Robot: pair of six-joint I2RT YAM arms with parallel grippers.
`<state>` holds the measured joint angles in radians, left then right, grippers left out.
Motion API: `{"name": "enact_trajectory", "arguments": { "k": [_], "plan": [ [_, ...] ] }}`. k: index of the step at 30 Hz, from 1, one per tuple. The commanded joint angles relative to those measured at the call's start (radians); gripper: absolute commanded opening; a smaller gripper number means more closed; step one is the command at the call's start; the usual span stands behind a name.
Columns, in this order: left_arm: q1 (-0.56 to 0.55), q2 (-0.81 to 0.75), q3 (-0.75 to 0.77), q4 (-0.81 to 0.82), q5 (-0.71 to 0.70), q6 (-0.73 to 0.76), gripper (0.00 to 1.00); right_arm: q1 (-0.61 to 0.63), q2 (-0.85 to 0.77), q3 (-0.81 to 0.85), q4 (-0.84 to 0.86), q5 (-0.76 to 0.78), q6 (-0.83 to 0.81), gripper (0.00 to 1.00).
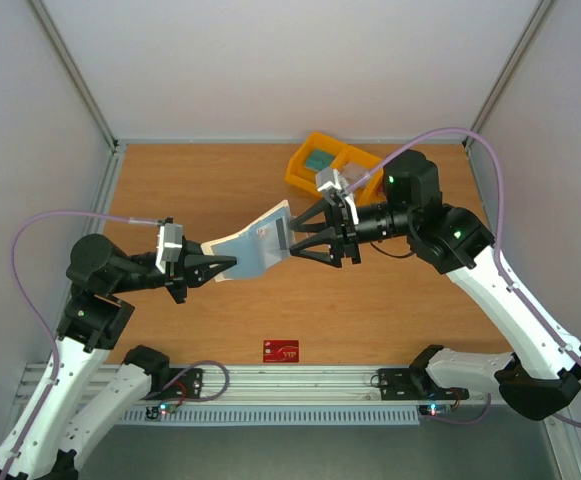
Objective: Take the credit cards out of the card holder
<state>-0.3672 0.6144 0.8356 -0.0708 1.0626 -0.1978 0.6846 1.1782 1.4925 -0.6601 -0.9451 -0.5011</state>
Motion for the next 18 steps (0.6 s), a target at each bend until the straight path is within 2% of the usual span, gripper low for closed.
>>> {"name": "enact_trajectory", "arguments": {
  "k": [1, 7, 15, 18],
  "plan": [
    [-0.006, -0.016, 0.0, 0.047, 0.012, -0.002, 0.0, 0.007, 0.017, 0.008, -0.002, -0.001, 0.001, 0.6],
    [-0.006, -0.017, -0.002, 0.05, 0.012, -0.004, 0.0, 0.006, 0.031, -0.001, 0.007, -0.015, 0.002, 0.68],
    [-0.006, -0.009, -0.015, 0.06, -0.025, -0.034, 0.0, 0.011, 0.039, -0.007, -0.004, -0.14, -0.004, 0.53],
    [-0.006, -0.01, -0.022, 0.061, -0.061, -0.047, 0.0, 0.016, 0.039, -0.006, -0.02, -0.171, -0.011, 0.52]
  ]
}}
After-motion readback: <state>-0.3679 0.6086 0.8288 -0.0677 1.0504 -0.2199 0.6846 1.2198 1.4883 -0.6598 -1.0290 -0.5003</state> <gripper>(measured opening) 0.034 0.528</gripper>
